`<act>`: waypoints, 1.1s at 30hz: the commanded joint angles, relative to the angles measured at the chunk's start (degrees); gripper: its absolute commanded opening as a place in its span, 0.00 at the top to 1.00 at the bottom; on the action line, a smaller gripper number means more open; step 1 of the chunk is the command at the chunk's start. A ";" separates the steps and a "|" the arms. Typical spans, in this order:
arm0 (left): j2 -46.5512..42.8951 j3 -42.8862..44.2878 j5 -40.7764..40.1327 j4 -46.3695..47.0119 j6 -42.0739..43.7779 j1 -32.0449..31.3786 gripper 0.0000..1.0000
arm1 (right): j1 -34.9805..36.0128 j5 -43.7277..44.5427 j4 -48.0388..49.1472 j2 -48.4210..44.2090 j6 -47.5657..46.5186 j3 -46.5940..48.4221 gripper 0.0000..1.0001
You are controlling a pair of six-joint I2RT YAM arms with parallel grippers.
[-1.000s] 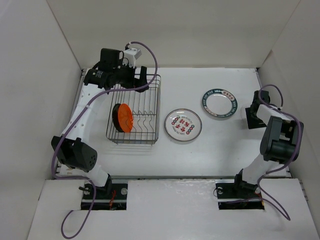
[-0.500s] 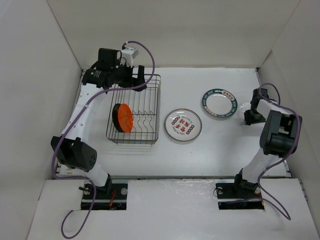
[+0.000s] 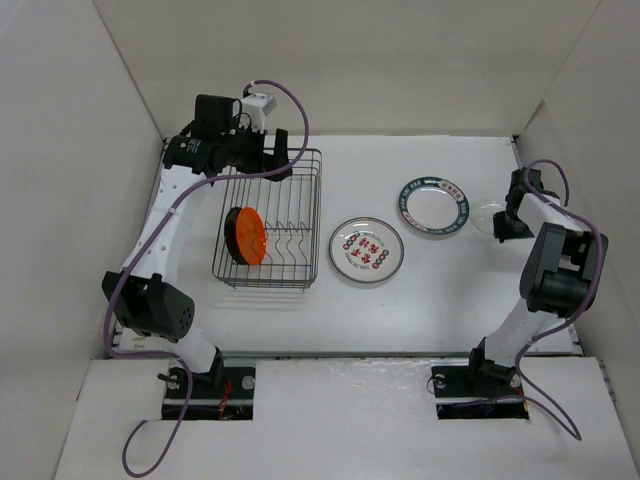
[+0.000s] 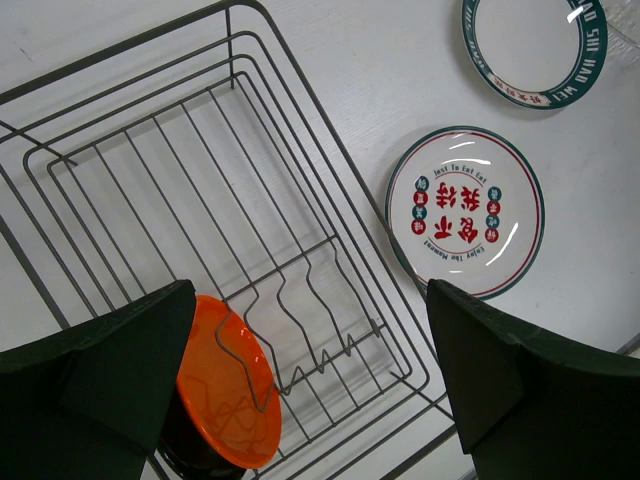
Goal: Load the plates into the dish rack
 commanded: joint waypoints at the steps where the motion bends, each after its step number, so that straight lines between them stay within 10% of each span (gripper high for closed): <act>1: -0.16 2.97 1.24 0.28 1.66 0.03 0.00 | -0.16 1.23 -1.59 -5.22 3.92 1.04 1.00; 10: -0.68 2.97 0.02 5.72 0.45 0.03 0.00 | 5.98 10.54 2.02 -16.82 8.69 3.14 1.00; 16: 1.33 7.35 9.66 6.34 0.35 -0.50 0.00 | 15.55 8.27 16.32 -20.33 -11.74 2.63 1.00; 22: 4.22 12.10 23.12 6.34 0.36 -0.50 0.00 | 25.93 -17.19 61.71 -30.18 -34.37 -15.55 1.00; 33: 7.57 12.29 25.76 8.62 -3.42 -0.50 0.00 | 36.13 -36.39 66.37 -22.82 -38.78 -7.58 1.00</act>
